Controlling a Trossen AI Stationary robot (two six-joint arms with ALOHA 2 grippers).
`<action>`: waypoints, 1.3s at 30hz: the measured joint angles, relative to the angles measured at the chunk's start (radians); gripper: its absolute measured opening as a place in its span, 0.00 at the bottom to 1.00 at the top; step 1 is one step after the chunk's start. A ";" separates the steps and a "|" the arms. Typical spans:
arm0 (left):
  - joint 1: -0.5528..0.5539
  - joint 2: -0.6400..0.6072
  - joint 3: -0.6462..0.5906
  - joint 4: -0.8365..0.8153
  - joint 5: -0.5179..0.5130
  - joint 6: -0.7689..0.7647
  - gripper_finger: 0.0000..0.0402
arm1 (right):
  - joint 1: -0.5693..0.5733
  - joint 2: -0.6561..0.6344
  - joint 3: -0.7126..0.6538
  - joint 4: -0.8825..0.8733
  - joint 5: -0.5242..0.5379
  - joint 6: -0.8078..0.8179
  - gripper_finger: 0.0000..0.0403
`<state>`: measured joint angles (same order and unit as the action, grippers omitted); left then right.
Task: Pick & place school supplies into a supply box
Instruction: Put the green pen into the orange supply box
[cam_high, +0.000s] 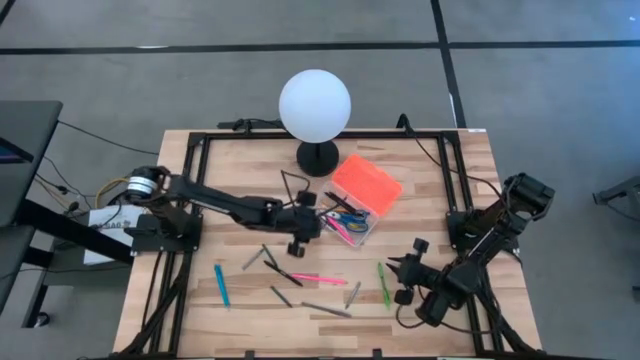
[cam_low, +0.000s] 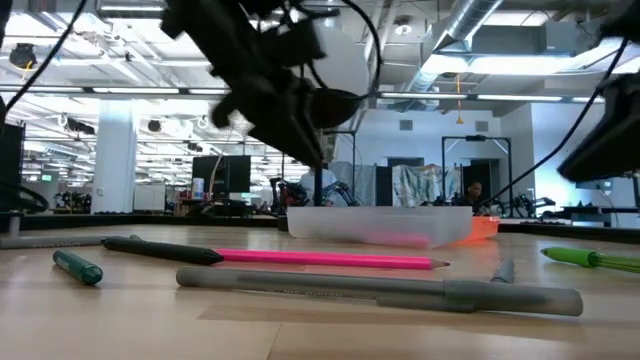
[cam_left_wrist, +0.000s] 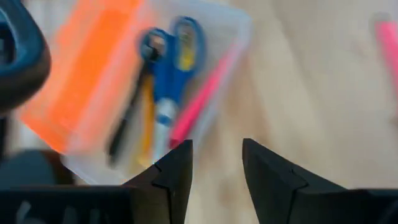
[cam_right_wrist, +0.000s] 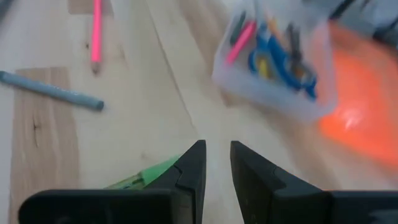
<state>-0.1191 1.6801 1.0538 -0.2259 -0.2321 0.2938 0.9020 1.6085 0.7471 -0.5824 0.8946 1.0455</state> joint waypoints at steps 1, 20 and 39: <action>-0.021 -0.013 -0.001 -0.036 0.006 -0.036 0.34 | -0.012 0.000 0.000 0.010 -0.027 0.012 0.17; -0.534 -0.142 -0.423 0.421 -0.833 -0.316 0.34 | -0.138 0.000 0.044 0.124 -0.408 0.189 0.17; -0.561 -0.146 -0.429 0.427 -0.890 -0.303 0.34 | -0.157 0.040 0.057 0.163 -0.429 0.286 0.17</action>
<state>-0.6804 1.5337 0.6250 0.2009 -1.1225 -0.0097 0.7452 1.6489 0.8037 -0.4194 0.4655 1.3319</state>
